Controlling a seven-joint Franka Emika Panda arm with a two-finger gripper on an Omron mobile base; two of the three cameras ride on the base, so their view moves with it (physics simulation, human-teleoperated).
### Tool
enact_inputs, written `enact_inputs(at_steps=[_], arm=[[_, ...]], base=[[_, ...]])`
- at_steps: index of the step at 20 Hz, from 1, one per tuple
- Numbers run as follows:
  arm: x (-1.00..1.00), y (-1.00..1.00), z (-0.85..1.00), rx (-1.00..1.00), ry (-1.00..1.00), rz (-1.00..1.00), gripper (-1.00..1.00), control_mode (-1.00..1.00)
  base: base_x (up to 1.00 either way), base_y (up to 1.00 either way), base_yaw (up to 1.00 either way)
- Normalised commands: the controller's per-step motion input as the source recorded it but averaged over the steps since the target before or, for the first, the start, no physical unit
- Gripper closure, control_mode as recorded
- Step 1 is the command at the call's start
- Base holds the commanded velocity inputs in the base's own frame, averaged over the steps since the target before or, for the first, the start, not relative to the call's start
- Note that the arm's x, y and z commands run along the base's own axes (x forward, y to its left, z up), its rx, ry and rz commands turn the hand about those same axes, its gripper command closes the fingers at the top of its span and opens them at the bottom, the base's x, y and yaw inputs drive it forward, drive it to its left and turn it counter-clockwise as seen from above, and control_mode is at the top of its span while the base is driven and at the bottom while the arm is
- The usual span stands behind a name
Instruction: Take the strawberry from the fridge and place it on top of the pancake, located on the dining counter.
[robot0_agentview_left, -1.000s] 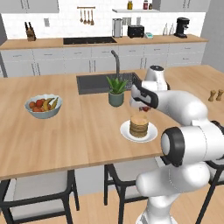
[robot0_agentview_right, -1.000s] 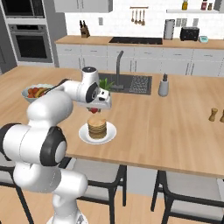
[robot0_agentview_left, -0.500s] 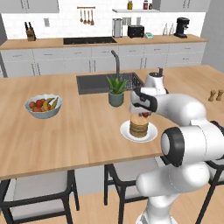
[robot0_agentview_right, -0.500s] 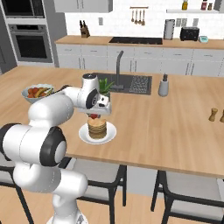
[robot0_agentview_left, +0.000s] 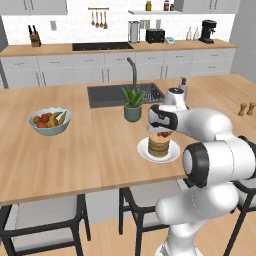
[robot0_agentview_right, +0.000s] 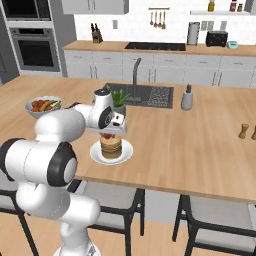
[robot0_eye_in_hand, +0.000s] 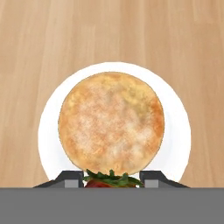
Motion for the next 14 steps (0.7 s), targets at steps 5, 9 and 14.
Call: enact_inputs(at_steps=[5, 9, 14], arm=[[0.19, 0.01, 0.0, 0.0, 0.0, 0.0, 1.0, -1.0], [0.02, 0.0, -0.09, 0.0, 0.0, 0.0, 1.0, -1.0], [0.0, 0.01, -0.18, 0.0, 0.0, 0.0, 1.0, -1.0]], base=[[0.0, 0.0, 0.0], [0.0, 0.0, 0.0], [0.0, 0.0, 0.0]])
